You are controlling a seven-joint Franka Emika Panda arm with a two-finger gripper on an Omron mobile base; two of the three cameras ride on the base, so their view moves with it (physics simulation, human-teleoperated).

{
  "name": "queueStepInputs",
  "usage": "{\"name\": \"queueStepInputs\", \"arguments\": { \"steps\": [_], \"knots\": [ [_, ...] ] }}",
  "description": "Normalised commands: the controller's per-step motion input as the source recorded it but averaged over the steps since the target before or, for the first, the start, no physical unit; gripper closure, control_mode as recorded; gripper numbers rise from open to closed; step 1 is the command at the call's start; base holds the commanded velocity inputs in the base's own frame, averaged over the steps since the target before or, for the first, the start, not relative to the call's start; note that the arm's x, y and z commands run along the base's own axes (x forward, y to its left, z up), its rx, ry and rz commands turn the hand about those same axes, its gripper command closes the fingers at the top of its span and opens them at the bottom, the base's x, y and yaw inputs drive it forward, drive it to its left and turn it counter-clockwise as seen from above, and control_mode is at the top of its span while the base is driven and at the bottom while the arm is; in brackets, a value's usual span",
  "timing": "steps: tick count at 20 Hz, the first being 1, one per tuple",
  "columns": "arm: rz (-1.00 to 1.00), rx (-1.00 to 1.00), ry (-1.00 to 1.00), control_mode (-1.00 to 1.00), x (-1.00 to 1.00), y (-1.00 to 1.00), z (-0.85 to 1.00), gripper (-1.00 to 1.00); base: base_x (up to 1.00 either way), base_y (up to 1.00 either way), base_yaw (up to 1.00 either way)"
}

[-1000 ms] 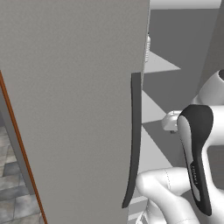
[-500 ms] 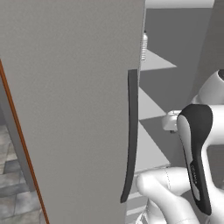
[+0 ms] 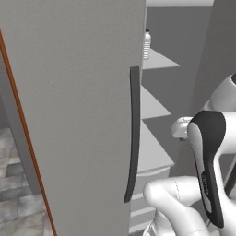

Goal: Take the bottled waters from the counter and place them in the freezer to freeze. Close the freezer door after placing the bottles.

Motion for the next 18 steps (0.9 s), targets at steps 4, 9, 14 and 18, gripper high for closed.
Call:
{"name": "queueStepInputs", "arguments": {
  "steps": [4, 9, 14, 18],
  "knots": [
    [0.00, 0.00, 0.00, 1.00, 0.00, 0.00, 0.00, -1.00, -0.22, 0.67, 0.08],
    [0.00, 0.00, 0.00, 1.00, 0.00, 0.00, 0.00, -1.00, -0.15, 0.88, 0.08],
    [0.00, 0.00, 0.00, 1.00, 0.00, 0.00, 0.00, -1.00, -0.03, 0.99, 0.14],
    [0.00, 0.00, 0.00, 1.00, 0.00, 0.00, 0.00, -1.00, 0.00, 0.99, 0.20]
  ]
}}
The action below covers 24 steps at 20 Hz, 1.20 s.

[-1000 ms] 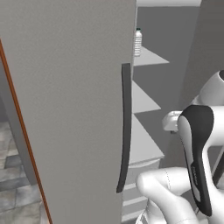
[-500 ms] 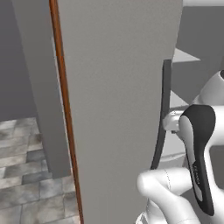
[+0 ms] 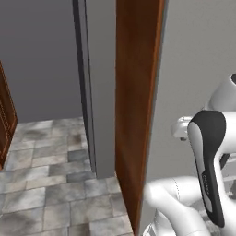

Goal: Take the bottled waters from the counter and place them in the freezer to freeze. Close the freezer door after placing the bottles.

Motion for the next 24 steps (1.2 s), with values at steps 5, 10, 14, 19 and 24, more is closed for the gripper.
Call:
{"name": "queueStepInputs", "arguments": {
  "steps": [5, 10, 14, 19, 24],
  "knots": [
    [0.00, 0.00, 0.00, 1.00, 0.00, 0.00, 0.00, -1.00, 0.00, 1.00, 0.20],
    [0.00, 0.00, 0.00, 1.00, 0.00, 0.00, 0.00, -1.00, 0.00, 0.93, 0.18],
    [0.00, 0.00, 0.00, 1.00, 0.00, 0.00, 0.00, -1.00, 0.00, 0.79, 0.13],
    [0.00, 0.00, 0.00, 1.00, 0.00, 0.00, 0.00, -1.00, 0.02, 0.83, 0.12],
    [0.00, 0.00, 0.00, 1.00, 0.00, 0.00, 0.00, -1.00, 0.37, 0.45, 0.17]
  ]
}}
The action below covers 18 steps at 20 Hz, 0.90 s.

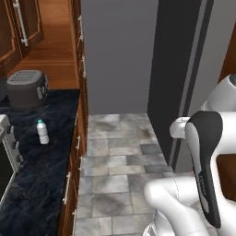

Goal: Take the bottled waters from the counter and place them in the freezer to freeze. Close the freezer door after placing the bottles.

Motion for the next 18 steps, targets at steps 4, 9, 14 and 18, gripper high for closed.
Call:
{"name": "queueStepInputs", "arguments": {
  "steps": [4, 9, 14, 18],
  "knots": [
    [0.00, 0.00, 0.00, 1.00, 0.00, 0.00, 0.00, -1.00, 0.67, 0.07, 0.22],
    [0.00, 0.00, 0.00, 1.00, 0.00, 0.00, 0.00, -1.00, 0.57, 0.02, 0.29],
    [0.00, 0.00, 0.00, 1.00, 0.00, 0.00, 0.00, -1.00, 0.38, 0.01, 0.35],
    [0.00, 0.00, 0.00, 1.00, 0.00, 0.00, 0.00, -1.00, 0.13, 0.00, 0.45]
  ]
}}
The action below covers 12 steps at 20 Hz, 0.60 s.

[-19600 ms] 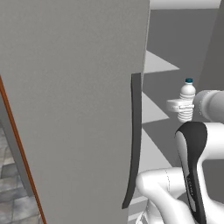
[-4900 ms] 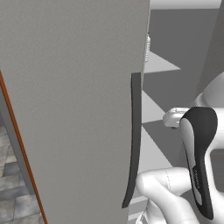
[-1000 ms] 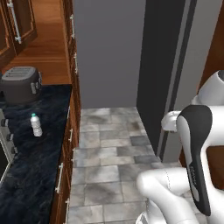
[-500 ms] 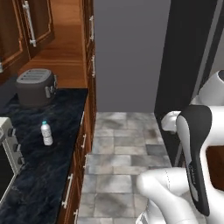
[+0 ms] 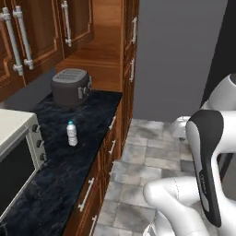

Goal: Take the bottled waters from the counter and place them in the freezer to freeze. Close the freezer door after placing the bottles.

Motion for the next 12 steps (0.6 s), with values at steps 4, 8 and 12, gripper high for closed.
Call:
{"name": "queueStepInputs", "arguments": {
  "steps": [4, 8, 12],
  "knots": [
    [0.00, 0.00, 0.00, 1.00, 0.00, 0.00, 0.00, -1.00, 0.17, 0.04, 0.50],
    [0.00, 0.00, 0.00, 1.00, 0.00, 0.00, 0.00, -1.00, 0.19, 0.33, 0.37],
    [0.00, 0.00, 0.00, 1.00, 0.00, 0.00, 0.00, -1.00, 0.22, 0.31, 0.34]
  ]
}}
